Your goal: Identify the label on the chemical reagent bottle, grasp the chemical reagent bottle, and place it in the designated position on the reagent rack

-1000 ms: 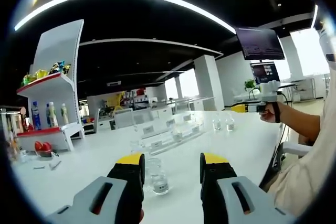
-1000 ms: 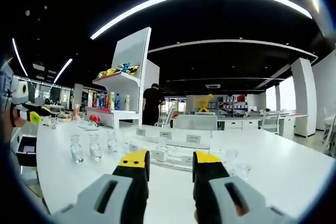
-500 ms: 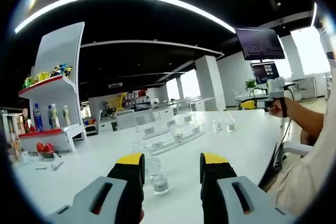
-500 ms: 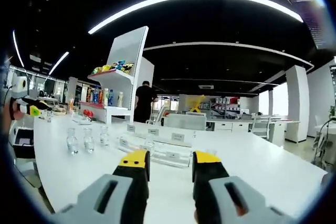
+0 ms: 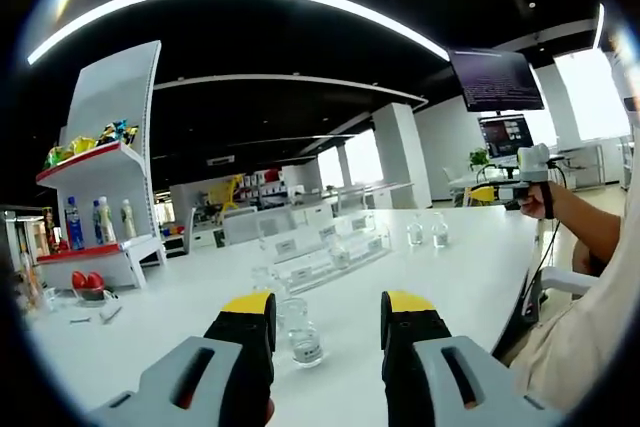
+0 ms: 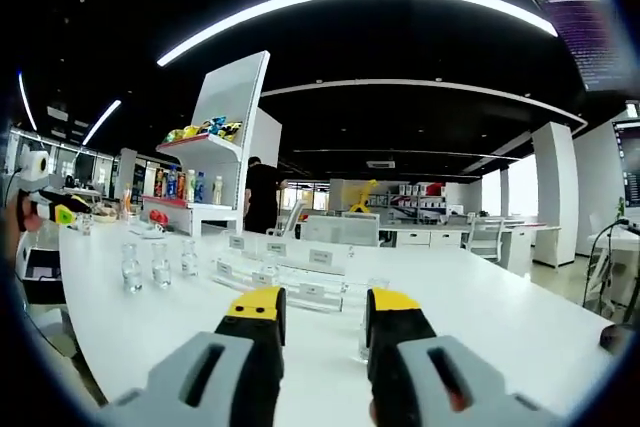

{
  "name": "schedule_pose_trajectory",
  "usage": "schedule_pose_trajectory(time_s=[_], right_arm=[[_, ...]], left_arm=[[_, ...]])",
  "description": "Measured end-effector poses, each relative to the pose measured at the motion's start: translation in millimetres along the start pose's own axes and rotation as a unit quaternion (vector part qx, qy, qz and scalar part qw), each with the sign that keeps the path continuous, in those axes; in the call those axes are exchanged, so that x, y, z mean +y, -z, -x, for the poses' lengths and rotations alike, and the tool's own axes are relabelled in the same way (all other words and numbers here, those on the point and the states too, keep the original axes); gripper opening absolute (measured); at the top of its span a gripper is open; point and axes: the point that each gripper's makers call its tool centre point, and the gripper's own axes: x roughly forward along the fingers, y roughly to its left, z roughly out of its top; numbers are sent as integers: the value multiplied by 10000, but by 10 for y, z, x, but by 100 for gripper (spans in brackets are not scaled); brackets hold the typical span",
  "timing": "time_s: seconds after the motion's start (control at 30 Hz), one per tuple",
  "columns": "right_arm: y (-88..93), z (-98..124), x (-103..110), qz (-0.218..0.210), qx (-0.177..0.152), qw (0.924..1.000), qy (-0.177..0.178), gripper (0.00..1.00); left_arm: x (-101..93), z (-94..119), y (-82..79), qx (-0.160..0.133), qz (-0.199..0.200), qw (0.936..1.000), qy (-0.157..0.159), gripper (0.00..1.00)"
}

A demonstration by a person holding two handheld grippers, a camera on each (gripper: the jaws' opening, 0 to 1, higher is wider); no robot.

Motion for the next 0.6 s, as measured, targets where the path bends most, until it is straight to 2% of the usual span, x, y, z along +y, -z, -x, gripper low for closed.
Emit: schedule_pose_trajectory(time_s=[0.6], right_arm=[[21, 96, -81, 9, 37, 9999, 135, 31]], left_arm=[[7, 42, -9, -10, -31, 10000, -45, 43]])
